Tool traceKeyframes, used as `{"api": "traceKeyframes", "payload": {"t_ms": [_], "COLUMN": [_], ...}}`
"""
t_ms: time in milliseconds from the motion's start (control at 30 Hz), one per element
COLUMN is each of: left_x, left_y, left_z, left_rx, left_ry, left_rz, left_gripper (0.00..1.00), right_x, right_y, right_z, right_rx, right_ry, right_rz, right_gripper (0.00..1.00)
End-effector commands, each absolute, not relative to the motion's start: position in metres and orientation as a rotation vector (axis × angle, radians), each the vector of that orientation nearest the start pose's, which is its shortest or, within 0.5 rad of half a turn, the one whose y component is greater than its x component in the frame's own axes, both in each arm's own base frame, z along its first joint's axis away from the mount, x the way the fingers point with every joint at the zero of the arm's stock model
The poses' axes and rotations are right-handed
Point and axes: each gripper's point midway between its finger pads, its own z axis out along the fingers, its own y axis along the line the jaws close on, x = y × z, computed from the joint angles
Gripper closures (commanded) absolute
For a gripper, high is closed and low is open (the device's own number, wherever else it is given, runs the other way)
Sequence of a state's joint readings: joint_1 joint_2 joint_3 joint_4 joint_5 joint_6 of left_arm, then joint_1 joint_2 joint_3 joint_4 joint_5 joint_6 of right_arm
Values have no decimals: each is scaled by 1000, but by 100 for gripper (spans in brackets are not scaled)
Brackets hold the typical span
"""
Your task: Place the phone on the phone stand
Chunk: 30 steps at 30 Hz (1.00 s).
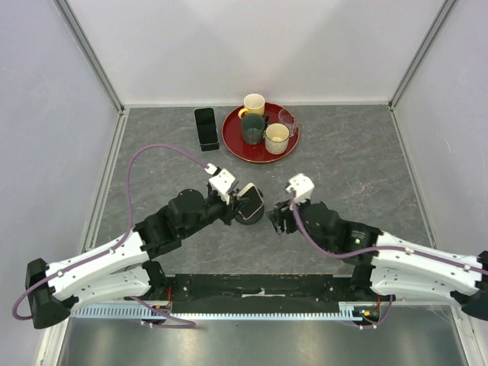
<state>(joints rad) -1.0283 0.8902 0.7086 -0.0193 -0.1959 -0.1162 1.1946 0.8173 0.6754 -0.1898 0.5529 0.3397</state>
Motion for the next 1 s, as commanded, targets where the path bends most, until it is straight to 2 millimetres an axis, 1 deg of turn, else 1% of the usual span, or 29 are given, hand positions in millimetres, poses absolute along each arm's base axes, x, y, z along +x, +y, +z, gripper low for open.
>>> {"api": "traceKeyframes", "payload": {"t_ms": [0, 33, 67, 100, 133, 167, 200, 233, 300, 333, 367, 400, 433, 500, 533, 600, 633, 700, 733, 767, 800, 833, 867, 967], "left_x": [178, 175, 170, 169, 169, 172, 171, 172, 182, 186, 197, 204, 215, 227, 237, 245, 254, 259, 268, 265, 266, 268, 265, 265], "left_y": [-265, -263, -261, -259, -257, -253, -249, -247, -237, -233, -225, -220, -212, -203, -194, -189, -182, -180, -171, -177, -177, -173, -181, -180], "left_z": [254, 253, 255, 255, 255, 259, 259, 262, 267, 275, 277, 274, 282, 287, 289, 294, 293, 293, 287, 286, 282, 283, 277, 274], "left_rx": [863, 892, 926, 972, 983, 976, 991, 986, 966, 958, 922, 921, 883, 846, 817, 852, 853, 932, 934, 1000, 1013, 1009, 1042, 1016], "left_ry": [1635, 1640, 1651, 1634, 1638, 1639, 1636, 1627, 1624, 1614, 1634, 1663, 1669, 1674, 1677, 1632, 1630, 1587, 1607, 1572, 1577, 1586, 1594, 1623], "left_rz": [-715, -729, -769, -759, -765, -754, -752, -742, -679, -652, -597, -561, -526, -492, -464, -430, -399, -389, -373, -432, -459, -477, -571, -681], "left_gripper": [98, 98, 98, 98, 98, 98, 98, 98, 98, 98, 98, 98, 98, 98, 98, 98, 98, 98, 98, 98, 98, 98, 98, 98], "right_x": [176, 163, 163, 172, 174, 175, 179, 180, 174, 171, 171, 171, 167, 166, 163, 159, 156, 147, 144, 141, 139, 136, 134, 127], "right_y": [296, 307, 313, 311, 313, 316, 315, 315, 314, 311, 308, 305, 301, 296, 291, 288, 285, 286, 286, 286, 286, 288, 289, 295], "right_z": [230, 233, 236, 236, 238, 235, 234, 233, 230, 227, 225, 224, 219, 216, 213, 211, 210, 211, 212, 212, 212, 214, 214, 215], "right_rx": [-718, -816, -856, -855, -863, -882, -870, -870, -885, -879, -864, -853, -845, -825, -819, -803, -798, -802, -805, -811, -813, -830, -839, -878], "right_ry": [1749, 1708, 1672, 1665, 1654, 1661, 1669, 1675, 1681, 1686, 1692, 1697, 1711, 1725, 1733, 1749, 1753, 1759, 1760, 1766, 1767, 1763, 1766, 1777], "right_rz": [856, 974, 1018, 1015, 1028, 1045, 1040, 1040, 1060, 1067, 1059, 1055, 1055, 1051, 1049, 1060, 1069, 1123, 1139, 1152, 1162, 1180, 1194, 1250], "right_gripper": [27, 16, 14, 13, 12, 12, 12, 12, 12, 12, 12, 12, 12, 12, 12, 12, 12, 12, 12, 12, 12, 12, 12, 12]}}
